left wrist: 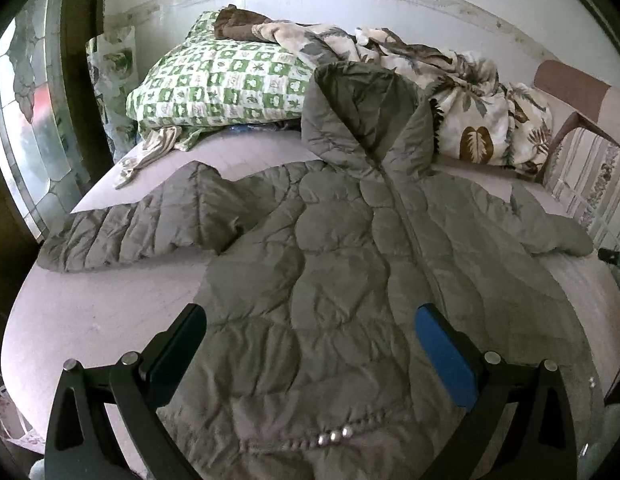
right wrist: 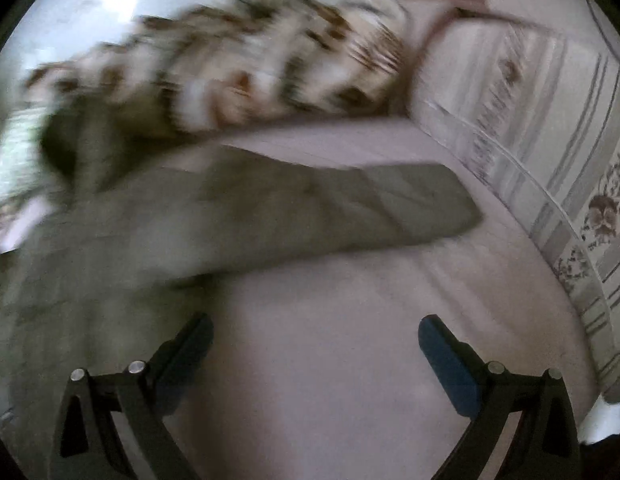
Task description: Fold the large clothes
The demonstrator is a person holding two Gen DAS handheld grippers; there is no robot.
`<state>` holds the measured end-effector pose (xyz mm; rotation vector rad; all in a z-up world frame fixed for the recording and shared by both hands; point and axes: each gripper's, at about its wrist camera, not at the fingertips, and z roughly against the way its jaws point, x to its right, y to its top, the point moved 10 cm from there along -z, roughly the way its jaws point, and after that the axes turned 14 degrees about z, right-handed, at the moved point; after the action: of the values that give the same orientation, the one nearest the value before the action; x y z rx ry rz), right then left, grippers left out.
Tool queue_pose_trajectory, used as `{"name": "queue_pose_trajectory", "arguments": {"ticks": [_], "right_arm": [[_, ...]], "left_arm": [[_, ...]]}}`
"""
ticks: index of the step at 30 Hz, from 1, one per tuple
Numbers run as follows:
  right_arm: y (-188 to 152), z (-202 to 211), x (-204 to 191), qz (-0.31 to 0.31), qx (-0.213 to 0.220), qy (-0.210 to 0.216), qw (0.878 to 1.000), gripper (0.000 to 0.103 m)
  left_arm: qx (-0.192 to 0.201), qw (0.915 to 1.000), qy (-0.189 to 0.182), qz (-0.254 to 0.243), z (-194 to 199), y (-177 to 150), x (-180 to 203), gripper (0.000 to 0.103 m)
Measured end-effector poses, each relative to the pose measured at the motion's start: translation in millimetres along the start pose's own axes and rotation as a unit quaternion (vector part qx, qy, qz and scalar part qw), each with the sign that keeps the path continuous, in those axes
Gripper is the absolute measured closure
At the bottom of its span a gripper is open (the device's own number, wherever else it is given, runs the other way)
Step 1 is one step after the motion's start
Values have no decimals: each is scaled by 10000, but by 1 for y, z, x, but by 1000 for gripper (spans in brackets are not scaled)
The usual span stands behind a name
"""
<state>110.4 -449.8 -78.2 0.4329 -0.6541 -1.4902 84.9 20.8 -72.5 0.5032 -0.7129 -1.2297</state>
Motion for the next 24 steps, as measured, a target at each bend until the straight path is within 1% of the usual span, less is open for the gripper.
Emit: {"name": "queue_pose_trajectory", "arguments": {"ticks": [1, 3, 4, 6, 7, 8, 9, 10, 12, 14, 15, 16, 17, 18, 21, 22, 24], "right_arm": [[2, 16, -21, 29, 163, 163, 9997, 0], [5, 54, -75, -33, 551, 624, 9965, 0], [5, 63, -95, -80, 665, 796, 9946, 0], [0, 88, -150, -167, 989, 1241, 9872, 0], [-4, 93, -169, -180, 1043, 1397, 9845, 0], [-12, 97, -200, -158, 1000, 1767, 9790, 0], [-19, 96, -222, -140, 902, 2027, 9750, 0], [-28, 97, -245, -112, 778, 2261, 9709, 0], [-41, 104, -285, 88, 637, 2574, 9642, 0], [-46, 105, -306, 187, 479, 2774, 9594, 0], [-51, 106, -321, 129, 365, 3000, 9531, 0], [-53, 109, -328, 117, 320, 3101, 9501, 0], [-55, 109, -337, 166, 280, 3124, 9494, 0], [-57, 110, -342, 245, 297, 3060, 9513, 0], [-61, 118, -347, 385, 350, 2981, 9531, 0], [-59, 116, -348, 411, 363, 2953, 9538, 0], [-59, 121, -338, 470, 424, 2871, 9558, 0]], "left_arm": [[-29, 10000, -42, 52, 4, -3, -3, 0], [-60, 9998, -136, 136, 12, -6, -7, 0], [-48, 9997, -168, 174, 17, -8, -9, 0], [11, 9996, -208, 192, 29, -11, -14, 0], [30, 9996, -205, 169, 34, -13, -17, 0], [43, 9997, -203, 153, 37, -15, -19, 0], [49, 9997, -207, 148, 42, -18, -23, 0], [52, 9996, -209, 156, 45, -20, -27, 0], [64, 9996, -209, 201, 50, -23, -34, 0], [59, 9994, -201, 266, 54, -25, -42, 0], [57, 9994, -180, 286, 55, -26, -46, 0], [72, 9993, -150, 320, 57, -26, -51, 0], [87, 9993, -146, 346, 59, -26, -54, 0], [104, 9991, -141, 379, 60, -26, -57, 0], [125, 9987, -107, 481, 63, -26, -65, 0], [125, 9986, -98, 500, 64, -26, -67, 0], [133, 9985, -93, 531, 65, -27, -69, 0]]}}
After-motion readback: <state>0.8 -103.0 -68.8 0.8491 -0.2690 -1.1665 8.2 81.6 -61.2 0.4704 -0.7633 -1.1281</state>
